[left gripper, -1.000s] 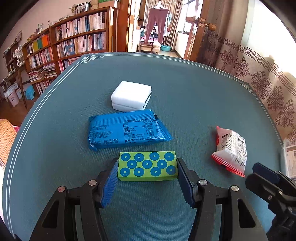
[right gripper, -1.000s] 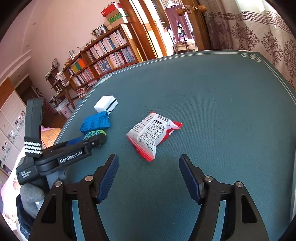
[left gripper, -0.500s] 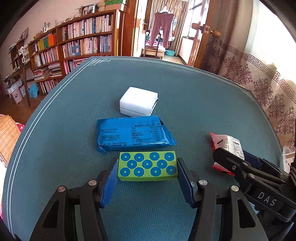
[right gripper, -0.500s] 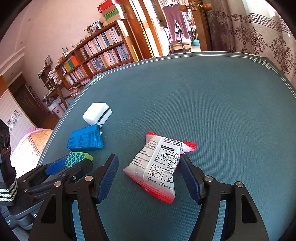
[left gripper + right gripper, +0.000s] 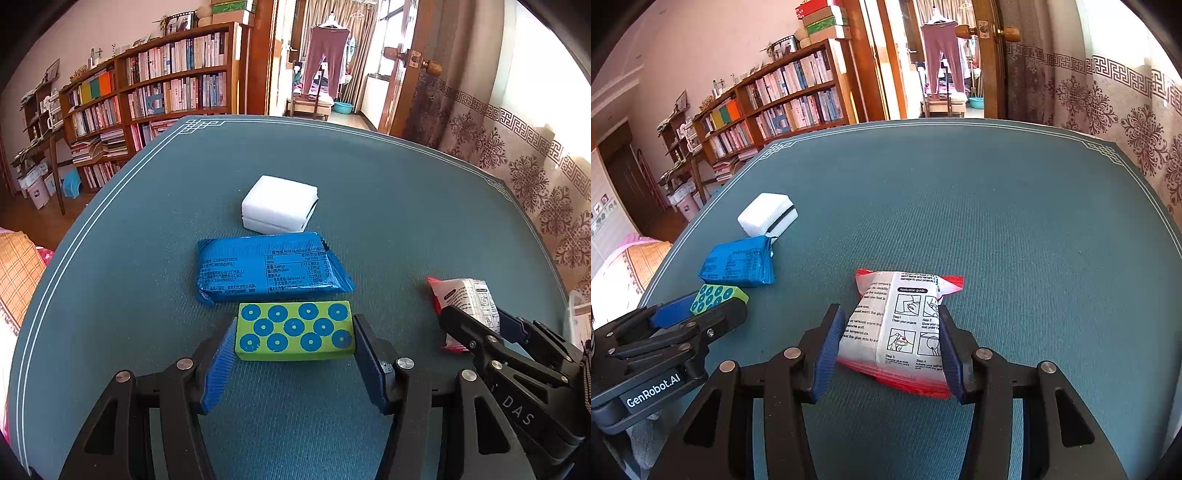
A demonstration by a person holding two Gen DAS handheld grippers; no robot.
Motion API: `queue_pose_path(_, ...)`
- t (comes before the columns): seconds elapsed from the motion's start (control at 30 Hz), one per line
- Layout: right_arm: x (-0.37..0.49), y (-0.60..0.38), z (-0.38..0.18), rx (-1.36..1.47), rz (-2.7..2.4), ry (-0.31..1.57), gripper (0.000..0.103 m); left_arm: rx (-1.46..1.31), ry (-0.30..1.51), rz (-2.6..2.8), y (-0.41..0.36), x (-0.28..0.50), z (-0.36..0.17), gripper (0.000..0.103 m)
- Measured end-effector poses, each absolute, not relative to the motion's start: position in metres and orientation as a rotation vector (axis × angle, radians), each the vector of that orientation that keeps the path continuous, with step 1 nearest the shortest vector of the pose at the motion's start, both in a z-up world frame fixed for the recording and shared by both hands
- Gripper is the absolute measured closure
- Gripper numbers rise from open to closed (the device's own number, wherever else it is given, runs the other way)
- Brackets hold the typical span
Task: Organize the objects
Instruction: 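Grasp the red-white snack packet with the right tool while the left holds the block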
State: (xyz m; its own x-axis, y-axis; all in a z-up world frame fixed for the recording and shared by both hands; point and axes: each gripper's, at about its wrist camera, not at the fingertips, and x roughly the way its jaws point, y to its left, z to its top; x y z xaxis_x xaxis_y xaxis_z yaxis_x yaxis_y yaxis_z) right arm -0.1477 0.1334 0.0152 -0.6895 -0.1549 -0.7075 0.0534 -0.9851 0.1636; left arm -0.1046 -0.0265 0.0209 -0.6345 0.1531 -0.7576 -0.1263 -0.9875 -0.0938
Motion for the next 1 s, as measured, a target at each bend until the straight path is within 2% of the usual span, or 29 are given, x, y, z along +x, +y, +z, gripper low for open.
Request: queue_pose_path(1.0,-0.031,0.2,0.065,1.015,-2.938,-0.323,0.053,-1.181,0.106,2.614,0.018,-0.077,0.022,0.04)
